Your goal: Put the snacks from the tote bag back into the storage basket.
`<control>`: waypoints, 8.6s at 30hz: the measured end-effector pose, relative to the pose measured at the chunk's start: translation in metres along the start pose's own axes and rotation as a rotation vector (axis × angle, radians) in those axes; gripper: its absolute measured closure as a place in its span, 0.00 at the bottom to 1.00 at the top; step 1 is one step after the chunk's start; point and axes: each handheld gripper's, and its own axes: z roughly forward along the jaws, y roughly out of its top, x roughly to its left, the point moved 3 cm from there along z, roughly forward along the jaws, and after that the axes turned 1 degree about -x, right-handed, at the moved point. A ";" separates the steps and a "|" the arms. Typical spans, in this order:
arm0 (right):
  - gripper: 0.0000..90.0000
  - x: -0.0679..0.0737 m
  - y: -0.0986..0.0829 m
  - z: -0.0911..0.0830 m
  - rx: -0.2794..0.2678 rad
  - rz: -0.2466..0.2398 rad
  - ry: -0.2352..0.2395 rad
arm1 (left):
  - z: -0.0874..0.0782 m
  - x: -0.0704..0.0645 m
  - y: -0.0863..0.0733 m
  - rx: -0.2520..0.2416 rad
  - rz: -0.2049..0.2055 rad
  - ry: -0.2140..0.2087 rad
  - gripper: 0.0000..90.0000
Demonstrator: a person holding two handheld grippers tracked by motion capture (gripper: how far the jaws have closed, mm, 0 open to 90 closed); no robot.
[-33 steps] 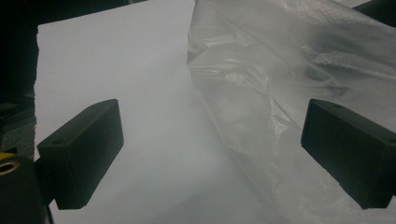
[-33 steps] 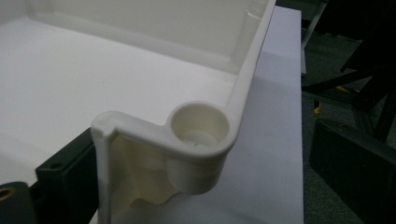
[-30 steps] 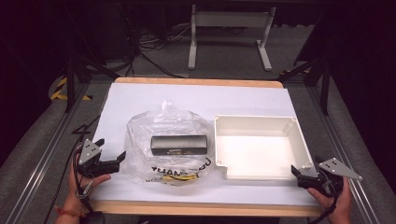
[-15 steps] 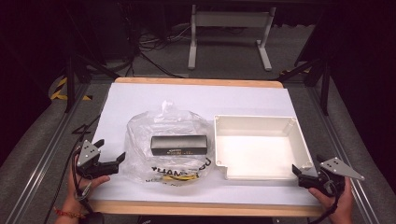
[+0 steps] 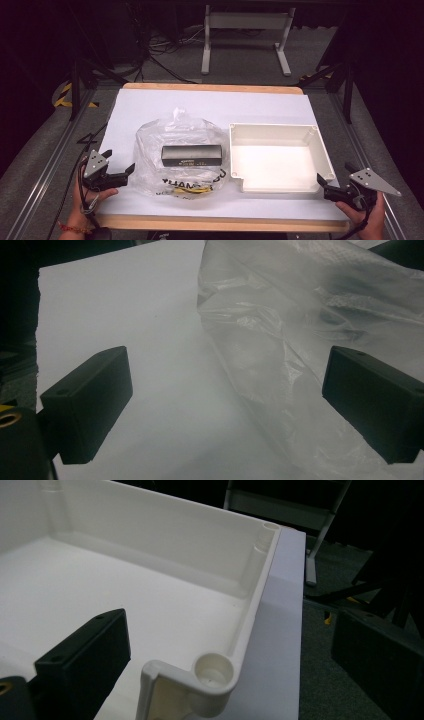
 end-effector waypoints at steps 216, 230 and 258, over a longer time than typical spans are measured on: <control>0.48 0.212 0.181 0.140 0.307 -0.802 0.894 | -0.002 -0.005 -0.006 0.044 0.005 -0.042 0.07; 0.48 0.185 0.184 0.126 0.283 -0.789 0.869 | -0.001 -0.005 -0.006 0.053 0.006 -0.042 0.07; 0.48 0.107 0.168 0.091 0.295 -0.740 0.794 | 0.000 -0.005 -0.006 0.058 0.008 -0.037 0.07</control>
